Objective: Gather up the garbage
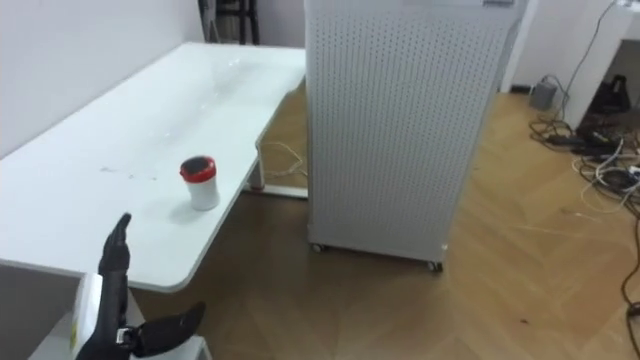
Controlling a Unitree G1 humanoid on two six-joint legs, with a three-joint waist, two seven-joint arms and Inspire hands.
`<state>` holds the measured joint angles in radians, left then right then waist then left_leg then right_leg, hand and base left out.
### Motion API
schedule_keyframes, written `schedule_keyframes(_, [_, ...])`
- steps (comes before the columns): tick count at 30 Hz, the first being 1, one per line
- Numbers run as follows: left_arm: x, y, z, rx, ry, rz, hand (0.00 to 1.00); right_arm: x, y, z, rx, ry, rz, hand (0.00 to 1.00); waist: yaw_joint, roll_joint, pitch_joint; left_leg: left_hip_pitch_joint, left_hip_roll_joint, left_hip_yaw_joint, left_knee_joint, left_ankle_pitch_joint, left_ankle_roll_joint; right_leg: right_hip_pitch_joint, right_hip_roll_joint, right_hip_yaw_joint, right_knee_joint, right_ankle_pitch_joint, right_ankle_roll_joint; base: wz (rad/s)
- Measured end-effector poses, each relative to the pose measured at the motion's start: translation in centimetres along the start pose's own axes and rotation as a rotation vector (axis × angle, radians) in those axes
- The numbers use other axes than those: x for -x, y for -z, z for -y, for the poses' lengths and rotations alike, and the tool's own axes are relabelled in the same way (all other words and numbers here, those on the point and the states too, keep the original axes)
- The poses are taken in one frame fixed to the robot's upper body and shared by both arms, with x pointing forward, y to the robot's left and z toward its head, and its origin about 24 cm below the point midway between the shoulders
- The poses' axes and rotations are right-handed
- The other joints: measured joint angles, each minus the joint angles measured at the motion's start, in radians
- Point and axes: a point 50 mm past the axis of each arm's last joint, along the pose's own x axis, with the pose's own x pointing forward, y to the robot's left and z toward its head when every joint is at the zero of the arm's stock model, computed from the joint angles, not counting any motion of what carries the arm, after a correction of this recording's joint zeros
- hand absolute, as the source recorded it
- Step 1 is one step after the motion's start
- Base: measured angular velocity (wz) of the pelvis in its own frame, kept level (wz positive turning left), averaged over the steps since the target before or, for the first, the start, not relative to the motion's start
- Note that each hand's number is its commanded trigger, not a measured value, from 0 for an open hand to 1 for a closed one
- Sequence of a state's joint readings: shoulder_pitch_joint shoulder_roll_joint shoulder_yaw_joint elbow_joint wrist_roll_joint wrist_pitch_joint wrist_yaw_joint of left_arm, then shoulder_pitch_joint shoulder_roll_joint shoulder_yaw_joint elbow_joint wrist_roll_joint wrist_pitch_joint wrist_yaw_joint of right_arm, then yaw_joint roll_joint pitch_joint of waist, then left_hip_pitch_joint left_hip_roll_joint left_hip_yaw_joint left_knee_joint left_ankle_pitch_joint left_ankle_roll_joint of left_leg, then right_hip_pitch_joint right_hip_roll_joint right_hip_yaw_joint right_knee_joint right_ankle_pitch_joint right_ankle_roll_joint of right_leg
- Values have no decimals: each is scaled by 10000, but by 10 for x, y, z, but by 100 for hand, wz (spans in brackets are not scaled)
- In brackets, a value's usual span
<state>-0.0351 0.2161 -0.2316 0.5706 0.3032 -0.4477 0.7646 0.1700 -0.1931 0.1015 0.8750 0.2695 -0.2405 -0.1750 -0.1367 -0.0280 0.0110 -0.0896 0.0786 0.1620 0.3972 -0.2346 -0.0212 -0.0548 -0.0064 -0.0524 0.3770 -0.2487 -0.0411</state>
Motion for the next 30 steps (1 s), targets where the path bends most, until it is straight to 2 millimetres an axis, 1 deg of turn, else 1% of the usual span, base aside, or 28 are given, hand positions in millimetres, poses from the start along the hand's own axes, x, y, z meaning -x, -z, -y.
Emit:
schedule_keyframes(2, [0,0,-1,151,-151,-94,0,0,0,1,-71,85,36,100,-16,28,-1,4,-75,-1,-24,-11,25,-30,-64,-5,-24,-31,50,2])
schedule_keyframes(3, [-1,1,-1,253,-221,-192,0,1,0,1,-79,117,62,100,-5,67,11,-9,-85,-2,-9,-50,67,-24,-67,11,-57,-44,69,0])
schedule_keyframes(5, [-1,1,-1,277,-257,-207,0,1,-1,1,-71,145,81,100,74,122,-6,-34,-98,-1,81,-147,90,-28,-64,135,-65,-78,106,-10])
schedule_keyframes(7, [-1,0,-1,279,-239,-206,0,0,-3,0,-74,101,137,100,134,123,-11,-12,-217,-2,171,-266,124,-161,-148,246,265,-281,166,-15])
schedule_keyframes(8, [-1,0,-1,295,-204,-216,0,-1,-5,-1,-79,62,181,100,118,125,-7,18,-308,-9,213,-340,169,-216,-248,268,519,-430,221,-4])
schedule_keyframes(9, [0,0,0,313,-134,-231,0,-1,-5,-1,-96,35,180,100,122,123,-3,67,-398,-19,283,-394,226,-272,-288,303,759,-552,293,-6])
schedule_keyframes(10, [0,0,0,312,-88,-227,0,-1,-5,-1,-110,35,173,100,159,150,3,90,-406,-19,355,-470,237,-306,-291,335,896,-591,329,-21])
schedule_keyframes(11, [0,0,0,306,-35,-225,0,-1,-5,-1,-137,8,151,100,277,196,26,152,-400,-22,520,-636,258,-339,-302,336,1127,-652,375,-30])
schedule_keyframes(12, [0,0,0,307,-31,-224,0,-1,-4,-2,-140,-50,130,100,333,192,27,194,-436,-59,658,-786,287,-356,-366,249,1283,-763,399,-28])
schedule_keyframes(13, [0,0,0,309,-31,-220,0,-1,-4,-2,-138,-83,139,100,331,183,25,182,-474,-70,731,-861,298,-343,-429,215,1303,-847,401,-13])
schedule_keyframes(14, [0,0,1,318,-17,-217,0,-1,-6,-3,-128,-120,170,100,322,169,34,136,-550,-85,833,-943,354,-363,-501,219,1387,-967,447,0])
schedule_keyframes(17, [-1,0,0,309,68,-223,0,-1,-5,-4,-107,-231,102,100,328,117,40,97,-668,-47,870,-1074,504,-445,-656,219,1510,-1041,568,-3])
schedule_keyframes(18, [-2,1,-2,272,-22,-232,0,-1,-5,-4,-119,-324,111,100,357,46,58,85,-663,23,883,-1104,556,-533,-736,197,1629,-1069,628,-10])
schedule_keyframes(19, [-3,2,-3,260,-75,-246,0,-1,-5,-4,-127,-337,113,100,363,25,59,76,-659,83,901,-1126,589,-564,-762,186,1661,-1073,652,-31])
schedule_keyframes(20, [-4,2,-5,254,-194,-275,0,-2,-6,-4,-172,-332,118,100,585,-10,52,86,-614,355,908,-1191,634,-728,-813,146,1799,-1058,683,-56])
schedule_keyframes(21, [-4,3,-8,241,-283,-319,0,-2,-6,-4,-224,-363,105,100,837,18,56,92,-500,613,1044,-1334,626,-834,-840,-186,1894,-1019,708,-69])
schedule_keyframes(22, [-5,4,-9,227,-318,-323,0,-2,-6,-5,-231,-407,85,100,925,24,60,99,-427,718,1129,-1414,624,-867,-863,-394,1945,-991,701,-59])
schedule_keyframes(23, [-6,5,-11,181,-423,-329,0,-1,-5,-7,-199,-514,60,100,933,19,58,96,-318,820,1253,-1528,624,-876,-907,-721,1959,-974,685,-38])
schedule_keyframes(24, [-8,5,-14,175,-550,-357,0,-1,-5,-8,-146,-657,72,100,897,17,54,117,-277,904,1230,-1554,642,-868,-946,-953,1891,-898,684,-28])
schedule_keyframes(26, [-8,5,-14,163,-572,-337,0,-2,-5,-8,-122,-806,84,100,988,82,51,139,-165,1102,1137,-1558,652,-842,-909,-1170,1595,-704,672,-36])
schedule_keyframes(27, [-8,4,-13,171,-513,-272,0,-2,-6,-9,-114,-846,90,100,1129,96,50,141,-120,1246,1064,-1556,656,-870,-876,-1174,1548,-587,674,-46])
schedule_keyframes(28, [-7,4,-13,211,-506,-259,0,-2,-6,-9,-93,-870,92,100,1175,99,52,136,-88,1308,1038,-1561,664,-914,-850,-1188,1529,-524,684,-42])
schedule_keyframes(29, [-7,4,-13,211,-496,-238,0,-2,-6,-10,-44,-923,101,100,1213,140,70,109,-5,1334,1033,-1569,677,-977,-837,-1262,1511,-368,681,-29])
schedule_keyframes(30, [-8,4,-13,221,-490,-215,0,-2,-7,-11,-11,-980,115,100,1207,153,79,131,13,1322,971,-1567,681,-1059,-852,-1252,1551,-279,713,-23])
